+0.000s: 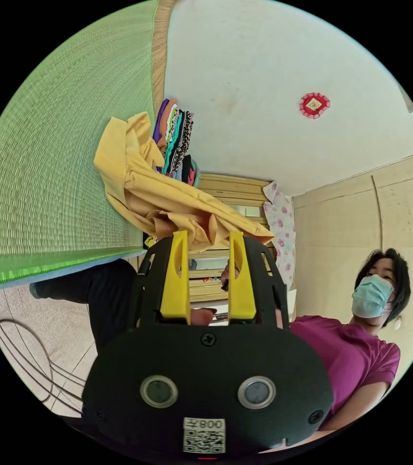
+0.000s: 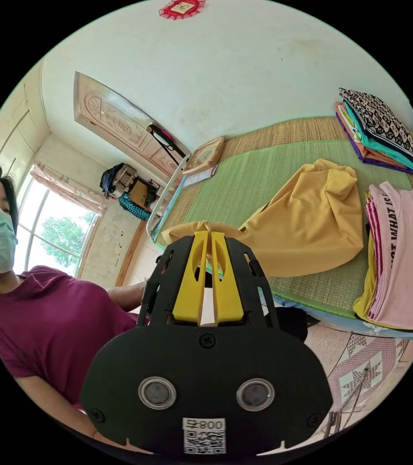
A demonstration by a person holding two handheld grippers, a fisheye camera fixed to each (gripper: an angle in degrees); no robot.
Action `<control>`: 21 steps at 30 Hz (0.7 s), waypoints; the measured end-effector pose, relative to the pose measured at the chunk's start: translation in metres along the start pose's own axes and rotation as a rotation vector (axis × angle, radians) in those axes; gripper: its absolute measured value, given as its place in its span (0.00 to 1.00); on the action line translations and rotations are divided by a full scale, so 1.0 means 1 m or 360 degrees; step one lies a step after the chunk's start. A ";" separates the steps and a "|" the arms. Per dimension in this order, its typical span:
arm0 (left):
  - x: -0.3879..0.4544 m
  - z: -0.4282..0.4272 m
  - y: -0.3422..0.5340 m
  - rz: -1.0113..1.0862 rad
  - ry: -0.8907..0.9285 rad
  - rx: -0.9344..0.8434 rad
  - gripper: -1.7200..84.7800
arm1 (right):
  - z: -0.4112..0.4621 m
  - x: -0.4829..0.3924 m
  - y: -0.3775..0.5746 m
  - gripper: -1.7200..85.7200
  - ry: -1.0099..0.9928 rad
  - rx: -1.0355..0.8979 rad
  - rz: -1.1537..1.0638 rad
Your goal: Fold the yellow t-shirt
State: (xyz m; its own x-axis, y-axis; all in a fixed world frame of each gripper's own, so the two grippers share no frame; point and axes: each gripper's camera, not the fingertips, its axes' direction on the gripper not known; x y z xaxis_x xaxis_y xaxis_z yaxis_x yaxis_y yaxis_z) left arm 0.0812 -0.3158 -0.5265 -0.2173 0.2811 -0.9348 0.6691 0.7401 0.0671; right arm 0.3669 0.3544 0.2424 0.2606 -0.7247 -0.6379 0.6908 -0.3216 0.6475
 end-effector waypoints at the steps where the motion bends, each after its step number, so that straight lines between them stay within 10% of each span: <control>1: 0.002 -0.006 0.003 0.0015 0.0008 -0.0001 0.16 | -0.003 -0.003 0.004 0.03 -0.0004 0.0004 0.0006; 21: -0.057 0.023 0.035 -0.0244 0.0044 -0.0180 0.15 | -0.077 -0.088 0.103 0.03 -0.0014 0.0077 0.0069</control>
State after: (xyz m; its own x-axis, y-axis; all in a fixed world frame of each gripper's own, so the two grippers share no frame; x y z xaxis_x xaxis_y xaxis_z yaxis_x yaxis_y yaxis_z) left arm 0.1338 -0.3198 -0.4785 -0.3309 0.1755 -0.9272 0.5428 0.8391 -0.0349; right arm 0.4669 0.4317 0.3328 0.2838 -0.7437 -0.6052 0.6456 -0.3185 0.6941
